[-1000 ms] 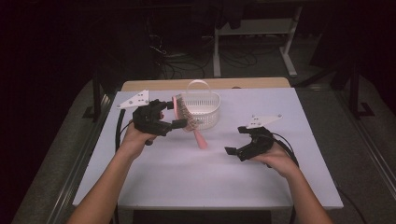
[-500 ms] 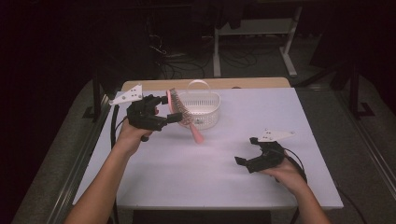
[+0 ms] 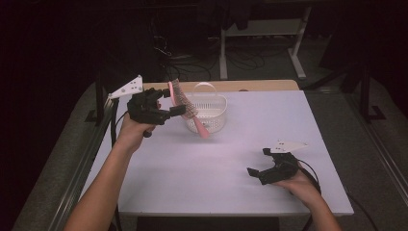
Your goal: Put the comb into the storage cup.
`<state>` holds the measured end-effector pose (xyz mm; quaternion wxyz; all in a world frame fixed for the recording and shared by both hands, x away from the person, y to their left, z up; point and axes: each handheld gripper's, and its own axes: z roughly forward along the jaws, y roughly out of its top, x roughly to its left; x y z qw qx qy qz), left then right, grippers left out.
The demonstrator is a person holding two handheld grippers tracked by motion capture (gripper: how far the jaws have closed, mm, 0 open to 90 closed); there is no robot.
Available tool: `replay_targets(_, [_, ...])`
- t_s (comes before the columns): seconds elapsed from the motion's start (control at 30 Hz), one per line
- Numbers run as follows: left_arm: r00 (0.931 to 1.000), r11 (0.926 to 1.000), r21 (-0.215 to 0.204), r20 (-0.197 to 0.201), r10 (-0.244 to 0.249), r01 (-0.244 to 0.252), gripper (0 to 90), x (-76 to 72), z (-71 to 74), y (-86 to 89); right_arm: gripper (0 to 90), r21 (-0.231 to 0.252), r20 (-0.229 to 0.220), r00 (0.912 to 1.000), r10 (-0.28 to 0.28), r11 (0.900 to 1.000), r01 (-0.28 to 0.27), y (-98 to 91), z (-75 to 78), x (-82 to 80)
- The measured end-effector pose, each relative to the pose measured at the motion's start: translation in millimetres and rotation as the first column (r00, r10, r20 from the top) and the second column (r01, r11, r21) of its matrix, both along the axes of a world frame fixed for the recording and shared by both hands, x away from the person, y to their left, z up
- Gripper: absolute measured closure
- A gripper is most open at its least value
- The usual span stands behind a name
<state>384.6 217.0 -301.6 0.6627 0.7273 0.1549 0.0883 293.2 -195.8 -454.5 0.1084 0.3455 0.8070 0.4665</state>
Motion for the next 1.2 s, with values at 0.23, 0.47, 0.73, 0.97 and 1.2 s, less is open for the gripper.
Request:
replay_targets(0.23, [0.9999, 0.9997, -0.019, 0.007, 0.014, -0.014, 19.7, 13.2, 12.4, 0.7, 0.1, -0.013, -0.001, 0.9999, 0.017, 0.9998, -0.017, 1.5, -0.7, 0.4])
replay_targets(0.47, [0.9992, 0.9988, -0.030, 0.011, 0.039, -0.038, 19.7, 26.0, 20.8, 0.0, 0.1, -0.021, -0.005, 0.9996, 0.027, 0.9994, -0.027, 2.2, -1.2, 0.4])
replay_targets(0.73, [0.9975, 0.9974, -0.018, 0.014, 0.069, -0.069, 19.7, 42.1, 24.8, -1.7, 0.1, -0.025, -0.003, 0.9996, 0.029, 0.9993, -0.030, 1.7, -0.9, 0.4])
replay_targets(0.97, [0.9946, 0.9945, -0.018, 0.013, 0.103, -0.103, 19.7, 56.9, 25.5, -4.0, 0.1, -0.027, -0.002, 0.9994, 0.035, 0.9990, -0.035, 1.5, -1.0, 0.7])
replay_targets(1.2, [0.9914, 0.9911, -0.028, 0.010, 0.131, -0.130, 19.6, 67.7, 19.8, -12.8, 0.1, -0.027, 0.000, 0.9993, 0.038, 0.9989, -0.038, 1.5, -1.0, 0.8])
